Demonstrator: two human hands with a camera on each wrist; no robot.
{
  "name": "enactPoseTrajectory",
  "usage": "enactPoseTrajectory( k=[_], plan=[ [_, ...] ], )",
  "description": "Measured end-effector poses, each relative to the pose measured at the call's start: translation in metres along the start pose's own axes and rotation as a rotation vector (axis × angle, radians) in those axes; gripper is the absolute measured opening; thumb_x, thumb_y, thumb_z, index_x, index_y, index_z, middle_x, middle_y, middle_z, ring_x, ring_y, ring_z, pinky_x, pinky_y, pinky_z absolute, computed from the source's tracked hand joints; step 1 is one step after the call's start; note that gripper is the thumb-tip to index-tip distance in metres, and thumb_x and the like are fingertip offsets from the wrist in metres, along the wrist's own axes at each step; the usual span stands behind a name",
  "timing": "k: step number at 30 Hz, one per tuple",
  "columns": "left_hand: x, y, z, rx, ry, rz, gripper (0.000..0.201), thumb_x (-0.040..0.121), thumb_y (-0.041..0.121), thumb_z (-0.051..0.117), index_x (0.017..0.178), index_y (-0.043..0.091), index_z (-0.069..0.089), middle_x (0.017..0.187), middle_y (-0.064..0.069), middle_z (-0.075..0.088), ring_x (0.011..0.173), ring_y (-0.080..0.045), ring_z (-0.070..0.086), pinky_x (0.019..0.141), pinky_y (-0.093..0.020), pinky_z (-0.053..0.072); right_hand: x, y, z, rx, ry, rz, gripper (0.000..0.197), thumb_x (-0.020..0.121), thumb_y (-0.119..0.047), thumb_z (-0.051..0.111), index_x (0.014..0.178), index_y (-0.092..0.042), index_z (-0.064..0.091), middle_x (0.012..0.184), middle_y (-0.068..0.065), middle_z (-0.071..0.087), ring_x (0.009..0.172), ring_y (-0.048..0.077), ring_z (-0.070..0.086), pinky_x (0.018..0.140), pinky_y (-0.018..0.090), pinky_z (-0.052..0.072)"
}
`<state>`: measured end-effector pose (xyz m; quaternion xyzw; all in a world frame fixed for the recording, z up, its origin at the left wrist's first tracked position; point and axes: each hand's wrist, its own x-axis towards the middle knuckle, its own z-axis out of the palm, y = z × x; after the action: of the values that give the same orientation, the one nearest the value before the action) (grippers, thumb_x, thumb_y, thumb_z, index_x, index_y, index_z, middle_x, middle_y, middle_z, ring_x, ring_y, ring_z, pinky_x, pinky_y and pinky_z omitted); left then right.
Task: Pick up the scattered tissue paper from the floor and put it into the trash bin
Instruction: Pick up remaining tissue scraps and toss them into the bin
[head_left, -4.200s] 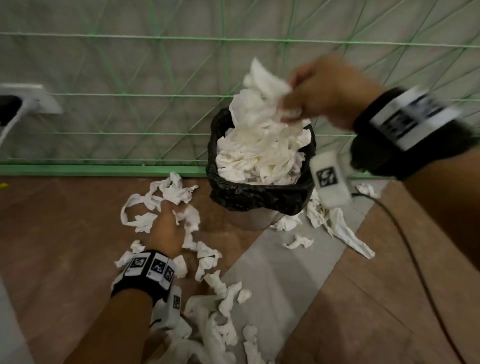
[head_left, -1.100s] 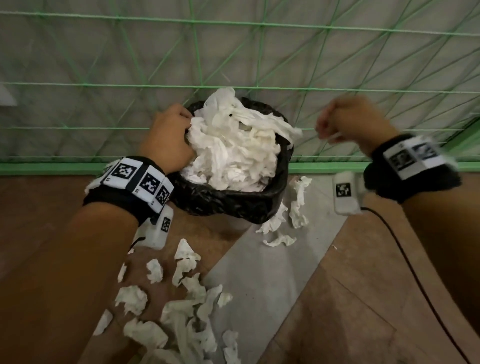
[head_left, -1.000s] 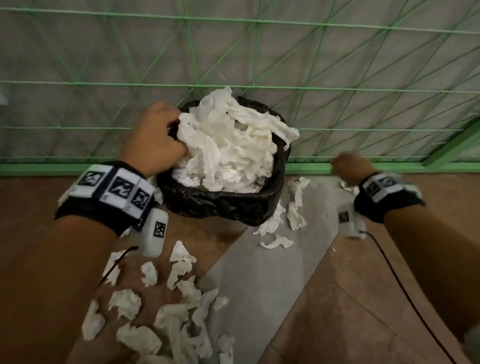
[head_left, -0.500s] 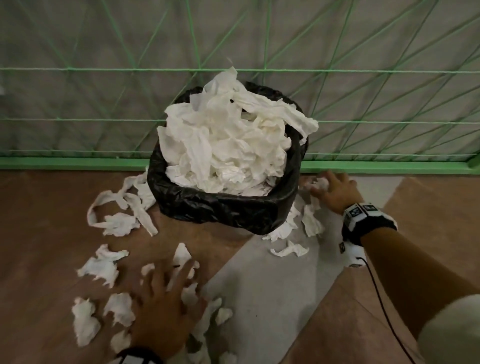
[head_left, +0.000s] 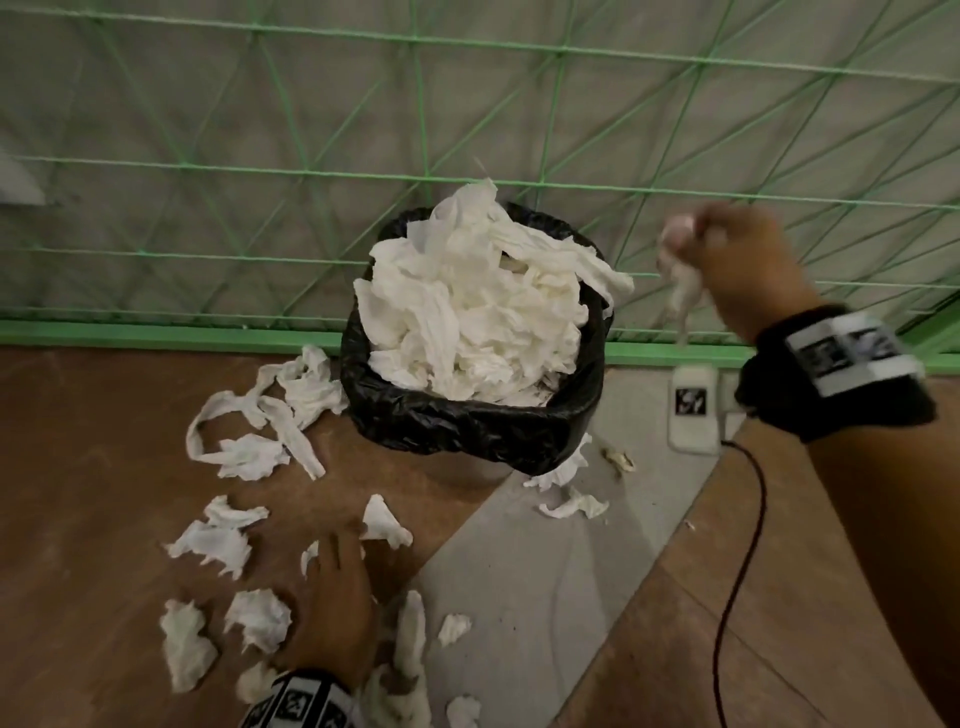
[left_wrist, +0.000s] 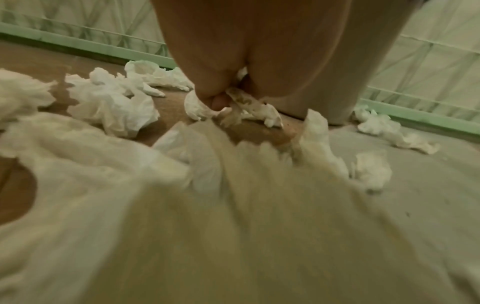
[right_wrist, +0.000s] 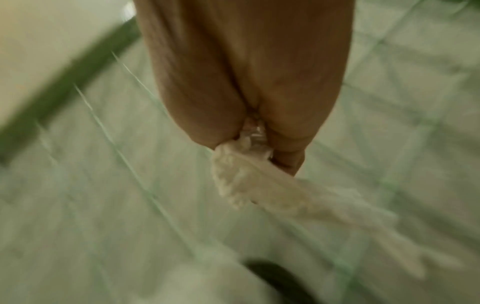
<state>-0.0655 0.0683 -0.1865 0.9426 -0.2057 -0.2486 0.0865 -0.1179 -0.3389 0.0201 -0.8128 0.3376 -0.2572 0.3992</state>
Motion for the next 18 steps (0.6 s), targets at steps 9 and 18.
enactPoseTrajectory(
  k=[9,18],
  plan=[
    [0.018,0.017,-0.066,-0.465,0.375,0.004,0.033,0.092,0.046,0.038,0.119,0.027,0.040,0.128,-0.013,0.051,0.121,-0.036,0.050,0.104,-0.056,0.041,-0.007,-0.140,0.048,-0.106,-0.177,-0.332,0.015,0.089,-0.025,0.060,0.097,-0.014,0.067,0.092,0.002,0.067,0.083,0.018,0.061,0.074,0.017,0.049],
    [0.025,0.084,-0.217,-0.927,0.798,0.454,0.022,0.103,0.026,0.036,0.121,0.016,0.045,0.121,0.003,0.057,0.105,-0.004,0.057,0.087,-0.018,0.046,-0.019,-0.108,0.034,0.068,-0.113,-0.161,0.023,0.090,-0.041,0.057,0.102,-0.023,0.068,0.100,-0.010,0.065,0.093,0.005,0.058,0.085,0.025,0.045]
  ],
)
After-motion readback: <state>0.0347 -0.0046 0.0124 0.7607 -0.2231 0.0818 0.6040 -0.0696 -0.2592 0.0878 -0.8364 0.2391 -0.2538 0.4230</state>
